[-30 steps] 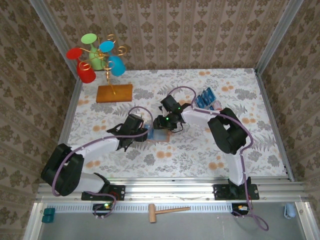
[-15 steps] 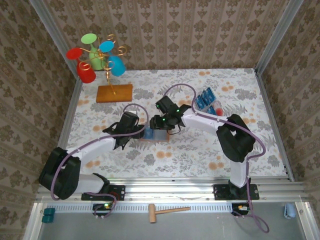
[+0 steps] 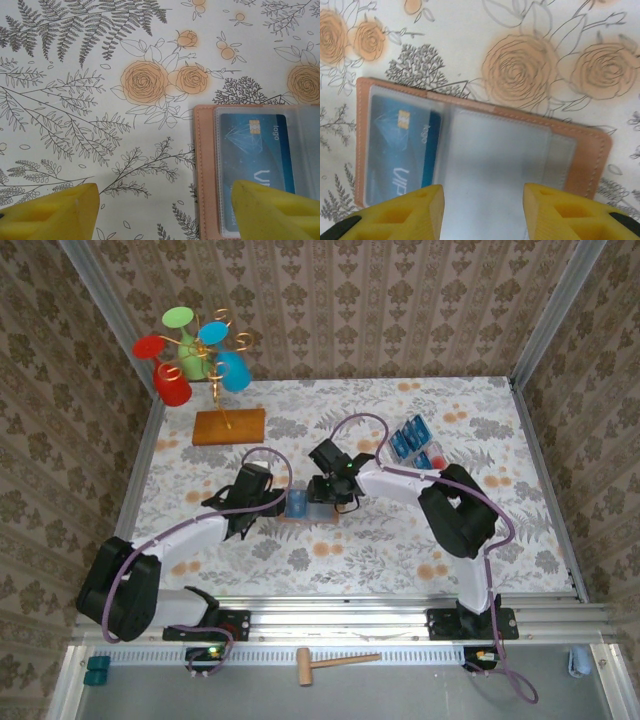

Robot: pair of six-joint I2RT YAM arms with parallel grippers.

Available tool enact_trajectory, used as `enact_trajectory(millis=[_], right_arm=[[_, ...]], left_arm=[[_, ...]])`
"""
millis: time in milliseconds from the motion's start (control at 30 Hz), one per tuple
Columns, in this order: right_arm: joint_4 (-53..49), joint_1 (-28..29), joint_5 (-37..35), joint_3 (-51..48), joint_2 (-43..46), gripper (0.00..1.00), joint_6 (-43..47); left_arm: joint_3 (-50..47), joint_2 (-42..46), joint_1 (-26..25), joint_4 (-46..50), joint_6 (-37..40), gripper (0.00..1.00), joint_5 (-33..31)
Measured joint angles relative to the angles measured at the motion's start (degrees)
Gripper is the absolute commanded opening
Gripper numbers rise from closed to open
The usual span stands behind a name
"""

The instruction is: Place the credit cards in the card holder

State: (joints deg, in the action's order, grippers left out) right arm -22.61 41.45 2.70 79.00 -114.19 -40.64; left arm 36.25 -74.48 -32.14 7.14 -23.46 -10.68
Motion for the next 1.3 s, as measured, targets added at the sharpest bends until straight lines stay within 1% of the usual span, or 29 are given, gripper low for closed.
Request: enact_trajectory(millis=[233,400,1067,1300], right_arm=[[0.0,-1.0,0.1,0.0,-1.0,0.45,0.6],[0.1,-1.0,0.6,0.0,-1.5,0.43,1.5],[1.6,-1.0,1.0,0.0,-1.5,0.4,2.5],[2.4,-1.0,3.3,0.0,-1.8,0.4,2.4]], left_arm=[[0.0,0.0,0.0,-0.6,0.4,0.71,1.3],[0.0,-0.6,0.0,-1.4,0.6,0.71,1.9],[0.0,-2.7,0.0,-2.7,0.6,0.71,2.8],[0.0,-2.7,-0.2,-2.9,0.6,0.71,3.0]])
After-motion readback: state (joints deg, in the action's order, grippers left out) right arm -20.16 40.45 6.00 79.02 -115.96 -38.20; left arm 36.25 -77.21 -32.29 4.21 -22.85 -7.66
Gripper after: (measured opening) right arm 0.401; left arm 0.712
